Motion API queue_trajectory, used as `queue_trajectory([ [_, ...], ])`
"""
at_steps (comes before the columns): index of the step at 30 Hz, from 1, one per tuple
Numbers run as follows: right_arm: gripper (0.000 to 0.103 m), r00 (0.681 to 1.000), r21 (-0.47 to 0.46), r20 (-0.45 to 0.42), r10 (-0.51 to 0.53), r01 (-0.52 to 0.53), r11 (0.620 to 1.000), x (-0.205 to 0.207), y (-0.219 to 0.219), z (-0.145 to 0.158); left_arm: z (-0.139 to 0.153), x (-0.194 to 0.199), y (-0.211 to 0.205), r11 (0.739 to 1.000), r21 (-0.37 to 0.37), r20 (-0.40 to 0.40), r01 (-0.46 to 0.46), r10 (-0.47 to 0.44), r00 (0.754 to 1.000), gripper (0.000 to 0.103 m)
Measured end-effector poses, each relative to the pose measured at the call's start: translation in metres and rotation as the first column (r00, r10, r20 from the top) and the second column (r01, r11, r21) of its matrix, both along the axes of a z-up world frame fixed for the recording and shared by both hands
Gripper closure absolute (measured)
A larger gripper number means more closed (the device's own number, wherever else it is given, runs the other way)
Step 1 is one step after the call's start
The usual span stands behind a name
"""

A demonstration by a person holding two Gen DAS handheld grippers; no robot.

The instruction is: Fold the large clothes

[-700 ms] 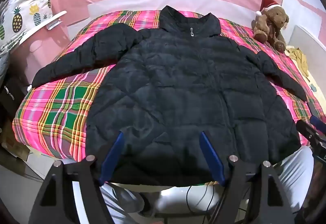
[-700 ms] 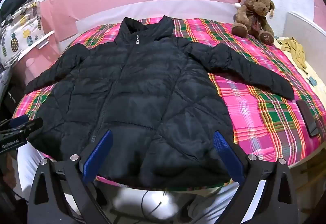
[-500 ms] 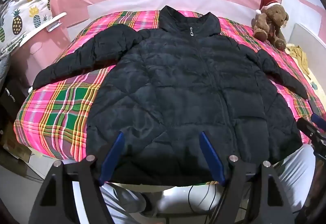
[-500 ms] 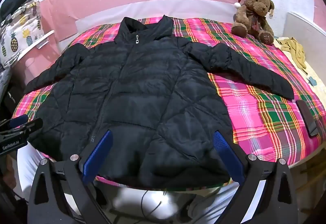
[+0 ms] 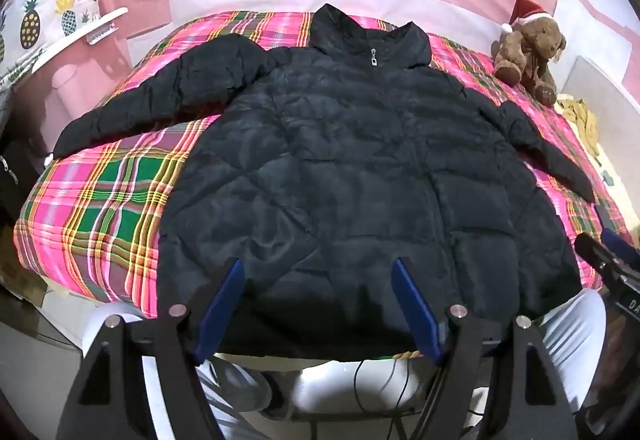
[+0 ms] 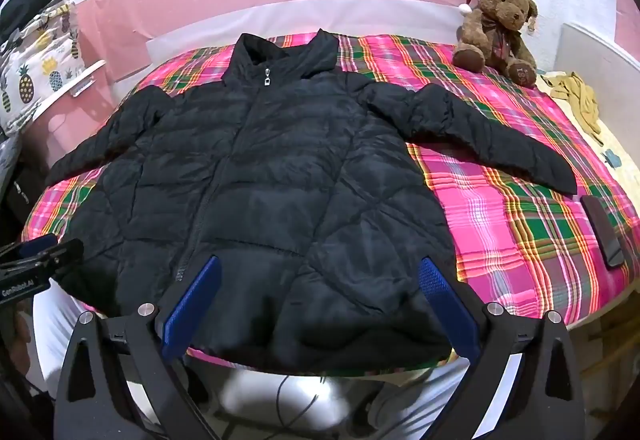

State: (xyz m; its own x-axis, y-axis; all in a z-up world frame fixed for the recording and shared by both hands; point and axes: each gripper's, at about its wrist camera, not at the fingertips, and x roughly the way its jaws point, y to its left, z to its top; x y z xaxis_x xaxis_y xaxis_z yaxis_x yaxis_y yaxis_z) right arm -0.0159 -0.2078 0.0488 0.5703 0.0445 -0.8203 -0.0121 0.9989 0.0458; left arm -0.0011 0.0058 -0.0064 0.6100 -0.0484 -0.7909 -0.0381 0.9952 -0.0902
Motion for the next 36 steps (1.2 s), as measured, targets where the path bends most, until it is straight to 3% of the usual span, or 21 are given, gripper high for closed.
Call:
queue_trajectory([
  [36, 0.004, 1.0, -0.001, -0.002, -0.001, 0.001, 1.0, 0.0027, -0.0019, -0.0022, -0.0067, 0.0007, -0.0041, 1.0, -0.018, -0.028, 0.0, -0.001, 1.0, 0.031],
])
